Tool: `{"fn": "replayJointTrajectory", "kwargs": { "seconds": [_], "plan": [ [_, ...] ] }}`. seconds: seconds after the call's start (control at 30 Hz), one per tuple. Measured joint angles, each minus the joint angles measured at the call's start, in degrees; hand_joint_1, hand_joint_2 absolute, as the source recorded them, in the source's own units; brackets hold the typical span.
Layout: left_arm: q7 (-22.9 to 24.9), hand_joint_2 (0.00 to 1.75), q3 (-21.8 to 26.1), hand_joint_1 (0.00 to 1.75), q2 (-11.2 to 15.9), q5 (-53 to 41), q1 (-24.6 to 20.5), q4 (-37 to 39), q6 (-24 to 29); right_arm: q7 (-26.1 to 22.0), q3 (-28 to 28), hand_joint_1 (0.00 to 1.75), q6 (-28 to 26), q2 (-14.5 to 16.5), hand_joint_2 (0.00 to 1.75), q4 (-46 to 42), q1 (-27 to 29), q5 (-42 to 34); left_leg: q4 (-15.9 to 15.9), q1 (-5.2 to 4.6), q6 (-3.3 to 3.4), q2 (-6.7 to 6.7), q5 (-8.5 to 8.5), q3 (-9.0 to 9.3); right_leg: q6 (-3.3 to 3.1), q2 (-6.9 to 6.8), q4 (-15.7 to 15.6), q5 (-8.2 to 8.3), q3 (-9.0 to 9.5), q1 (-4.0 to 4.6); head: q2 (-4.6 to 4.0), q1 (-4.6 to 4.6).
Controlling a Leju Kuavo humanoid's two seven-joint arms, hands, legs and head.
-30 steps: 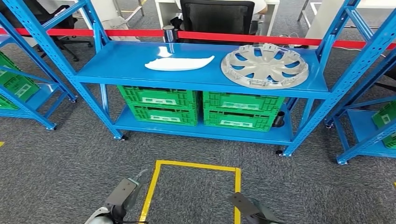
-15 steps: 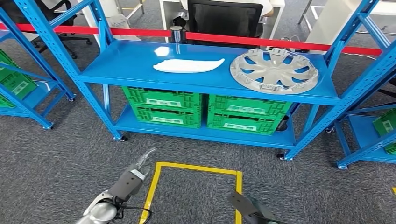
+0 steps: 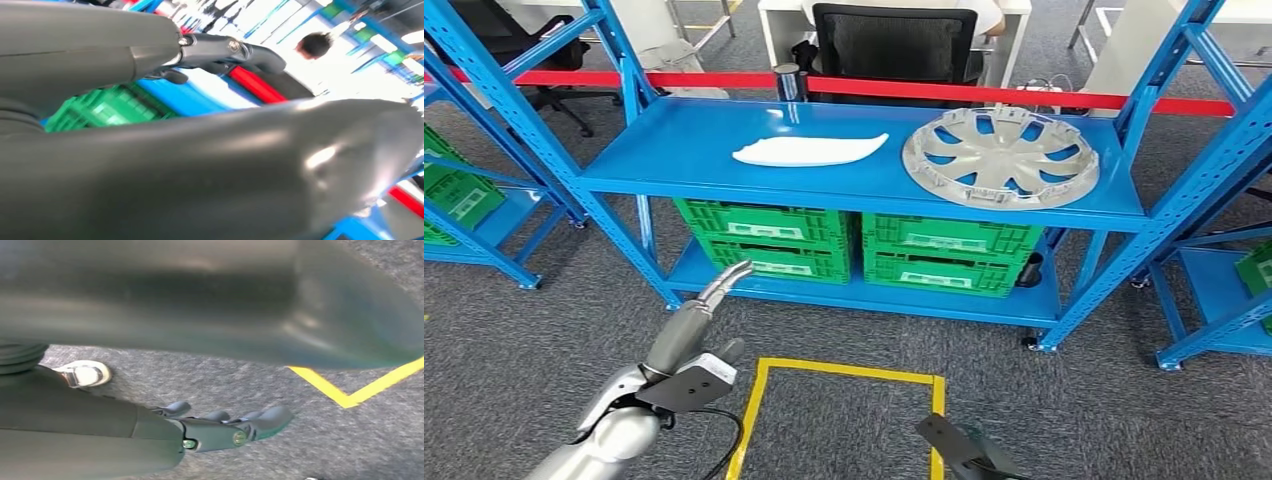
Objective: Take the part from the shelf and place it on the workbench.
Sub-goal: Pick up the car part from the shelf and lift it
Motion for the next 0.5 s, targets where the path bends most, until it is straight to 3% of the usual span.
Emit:
{"fn": "replayJointTrajectory", "kwargs": {
  "seconds": [0.07,0.1,0.13,0.2,0.27,0.4,0.43,0.5],
  "plan": [
    [0.4,0.0,0.0,0.0,0.3,-2.2,0.3,-1.3,1.0,0.1,0.0,0.0,-0.1,0.0,0.0,0.0,0.1,-0.1,6.8,0.04,-0.18,0.03,-1.7,-4.42,-0.18,-0.02,0.0,-0.51,0.52,0.05,0.0,-0.02],
    [0.6,0.0,0.0,0.0,0.4,-3.1,0.5,-2.0,1.2,0.1,0.0,0.0,-0.1,0.0,0.0,0.0,0.1,-0.1,7.9,0.03,-0.12,0.03,-1.05,-5.66,-0.19,0.03,0.0,-0.79,0.83,0.09,-0.01,-0.02],
    [0.8,0.0,0.0,0.0,0.6,-3.8,0.6,-2.7,1.4,0.1,0.0,0.0,-0.2,0.0,0.0,0.0,0.2,-0.2,6.8,0.02,0.03,0.03,0.7,-5.84,-0.16,0.08,0.0,-1.1,1.23,0.11,-0.01,-0.01],
    [1.2,0.0,0.0,0.0,0.7,-4.5,0.7,-4.3,1.3,0.1,0.0,0.0,-0.4,0.0,0.0,0.0,0.2,-0.3,0.0,-0.07,0.57,0.05,5.77,-3.68,0.06,0.16,0.0,-1.79,2.16,0.13,0.0,-0.02],
    [1.6,0.0,0.1,0.0,0.8,-4.8,1.0,-5.9,1.0,0.1,0.0,0.0,-0.6,0.0,0.0,0.0,0.3,-0.4,-6.0,-0.33,1.16,0.07,8.13,-1.27,0.59,0.21,0.0,-2.47,2.68,0.27,0.01,-0.01],
    [1.9,0.0,0.3,0.0,0.9,-5.0,1.7,-8.7,0.5,0.0,0.0,0.0,-0.8,0.0,0.0,0.0,0.5,-0.4,-7.9,-0.36,2.4,-0.09,7.64,-0.15,1.94,0.18,-0.2,-3.15,3.18,0.32,-0.01,0.04],
    [1.9,0.0,0.4,0.0,0.9,-5.0,1.8,-9.2,0.5,0.0,0.0,0.0,-0.8,0.0,0.0,0.0,0.5,-0.4,-8.2,-0.22,2.75,-0.09,7.6,0.24,2.22,0.18,0.7,-3.74,2.87,0.33,-0.01,0.06],
    [2.0,0.0,0.5,0.0,0.9,-4.9,2.0,-10.0,0.1,0.0,0.0,0.0,-0.8,0.0,0.0,0.0,0.6,-0.4,-8.6,-0.08,3.33,-0.02,7.32,0.94,2.6,0.19,6.6,-6.32,-0.18,0.32,0.0,0.09]
  ]
}}
